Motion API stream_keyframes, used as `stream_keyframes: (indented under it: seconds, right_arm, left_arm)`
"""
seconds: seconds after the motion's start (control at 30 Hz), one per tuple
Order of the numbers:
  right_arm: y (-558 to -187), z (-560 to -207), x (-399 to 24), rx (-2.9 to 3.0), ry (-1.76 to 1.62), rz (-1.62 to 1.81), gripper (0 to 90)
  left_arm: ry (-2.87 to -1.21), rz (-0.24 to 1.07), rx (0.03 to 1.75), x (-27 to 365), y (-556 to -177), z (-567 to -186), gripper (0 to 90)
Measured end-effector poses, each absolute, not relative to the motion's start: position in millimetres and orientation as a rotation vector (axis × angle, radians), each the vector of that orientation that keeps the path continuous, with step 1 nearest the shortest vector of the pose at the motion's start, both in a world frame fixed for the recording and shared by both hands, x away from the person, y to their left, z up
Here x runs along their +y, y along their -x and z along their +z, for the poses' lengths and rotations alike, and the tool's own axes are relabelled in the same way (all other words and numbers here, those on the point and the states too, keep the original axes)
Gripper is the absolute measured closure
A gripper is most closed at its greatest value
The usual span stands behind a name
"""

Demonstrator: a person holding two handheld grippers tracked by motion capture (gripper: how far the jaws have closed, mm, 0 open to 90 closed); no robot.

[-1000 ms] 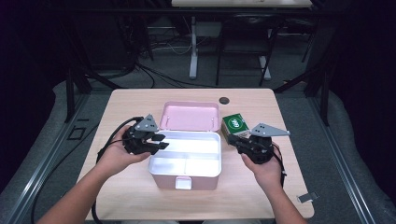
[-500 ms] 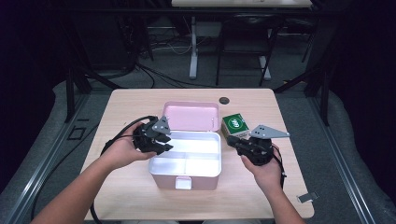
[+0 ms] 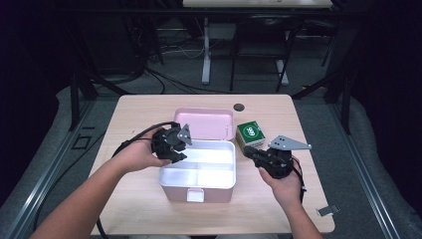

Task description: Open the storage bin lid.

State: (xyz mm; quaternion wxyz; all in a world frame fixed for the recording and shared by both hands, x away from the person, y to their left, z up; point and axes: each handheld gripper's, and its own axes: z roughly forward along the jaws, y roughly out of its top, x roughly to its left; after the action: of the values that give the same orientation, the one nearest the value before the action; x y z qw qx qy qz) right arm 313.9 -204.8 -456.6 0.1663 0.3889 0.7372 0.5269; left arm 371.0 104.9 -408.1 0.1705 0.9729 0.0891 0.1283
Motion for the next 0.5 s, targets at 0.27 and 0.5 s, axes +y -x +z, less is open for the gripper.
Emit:
stream_keyframes:
  seconds: [0.27, 0.5]
  right_arm:
    - [-313.3, -458.7, -205.7, 2.087, -1.116, 1.505, 84.9]
    - [-313.1, -459.7, -207.1, 2.078, -1.117, 1.515, 84.9]
  left_arm:
    - [-2.845, 0.372, 0.189, 91.9, -372.1, -411.3, 69.5]
    - [-2.912, 0.409, 0.128, 78.0, -371.6, -414.0, 69.1]
